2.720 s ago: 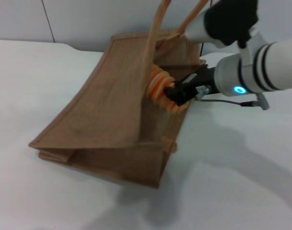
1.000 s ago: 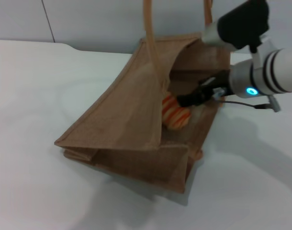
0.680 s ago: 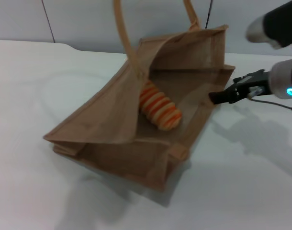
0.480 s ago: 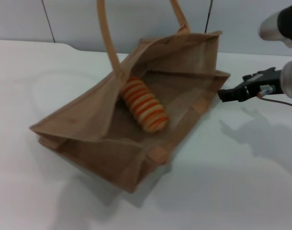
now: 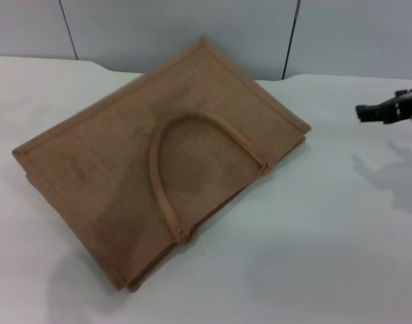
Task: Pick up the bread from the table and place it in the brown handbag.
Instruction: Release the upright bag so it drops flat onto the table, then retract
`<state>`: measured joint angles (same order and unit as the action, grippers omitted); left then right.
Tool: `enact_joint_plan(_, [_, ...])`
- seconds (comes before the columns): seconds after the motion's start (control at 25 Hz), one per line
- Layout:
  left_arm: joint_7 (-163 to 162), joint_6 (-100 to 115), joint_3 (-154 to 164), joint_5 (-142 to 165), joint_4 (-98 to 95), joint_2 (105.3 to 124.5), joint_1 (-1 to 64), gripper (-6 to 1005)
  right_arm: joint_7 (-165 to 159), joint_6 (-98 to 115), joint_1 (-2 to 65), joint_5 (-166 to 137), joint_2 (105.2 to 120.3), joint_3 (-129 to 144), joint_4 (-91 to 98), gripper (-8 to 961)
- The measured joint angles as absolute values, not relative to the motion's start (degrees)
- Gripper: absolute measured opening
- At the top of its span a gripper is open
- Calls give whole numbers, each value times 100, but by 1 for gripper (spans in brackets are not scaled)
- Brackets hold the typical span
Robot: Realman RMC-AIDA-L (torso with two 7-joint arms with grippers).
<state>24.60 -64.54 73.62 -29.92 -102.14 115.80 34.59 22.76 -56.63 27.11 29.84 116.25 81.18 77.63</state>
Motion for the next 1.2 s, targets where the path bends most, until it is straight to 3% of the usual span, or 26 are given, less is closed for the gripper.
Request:
enact_joint_plan(0.04, [2466, -6400, 7348, -3037, -10175, 11576, 3442, 310, 2277, -5599, 2680, 2982, 11623, 8077, 7778, 829])
enact_joint_plan(0.32, [2814, -5973, 7356, -3345, -10029, 11619, 3250, 561, 2283, -4846, 2542, 3023, 11633, 8118, 7709, 826])
enact_joint_plan(0.52, [3893, -4784, 7458, -4418, -9703, 11628, 2546, 754, 2255, -3470, 2093, 3152, 11654, 8700, 7698, 822])
enact_joint_plan(0.8, [6438, -3381, 7736, -6759, -8807, 11636, 1806, 812, 2254, -442, 1321, 3870, 11647, 9555, 7222, 819])
enact_joint_plan(1.2, [11158, -3184, 7980, -11223, -6716, 11637, 1630, 825, 1695, 3413, 1431, 4287, 11653, 11234, 5030, 819])
